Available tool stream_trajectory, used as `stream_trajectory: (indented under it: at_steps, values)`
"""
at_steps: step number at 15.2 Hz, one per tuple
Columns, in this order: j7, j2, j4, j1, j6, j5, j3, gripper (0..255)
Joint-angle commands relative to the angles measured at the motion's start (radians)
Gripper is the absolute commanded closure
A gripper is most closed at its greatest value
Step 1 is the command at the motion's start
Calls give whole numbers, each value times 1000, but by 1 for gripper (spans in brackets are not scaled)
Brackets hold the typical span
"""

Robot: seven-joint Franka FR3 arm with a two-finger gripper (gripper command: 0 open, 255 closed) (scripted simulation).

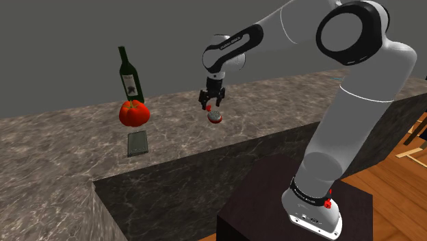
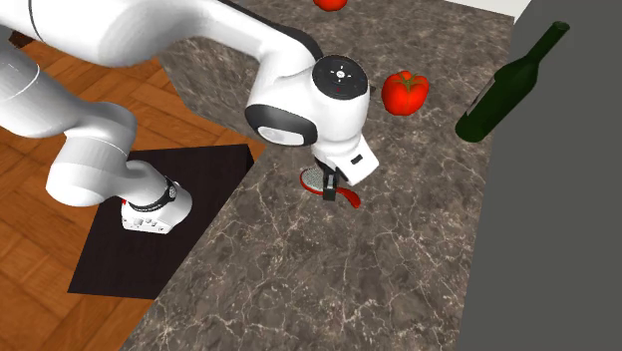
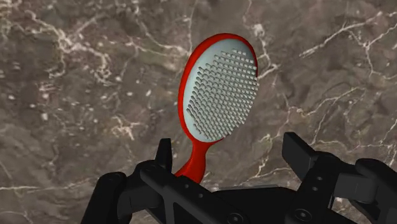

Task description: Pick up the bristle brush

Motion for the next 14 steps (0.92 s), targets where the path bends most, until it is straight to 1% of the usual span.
stream_trajectory:
  at_steps: [1, 7, 9, 10, 14]
  values:
    - [-5, 42, 13, -3, 26, 12, -4, 0]
    - [-23, 83, -24, -3, 102, 28, -3, 0]
    - [-25, 87, -27, -3, 109, 30, -3, 0]
    - [-26, 87, -28, -3, 111, 30, -3, 255]
    - [-26, 87, -29, -3, 111, 30, -3, 255]
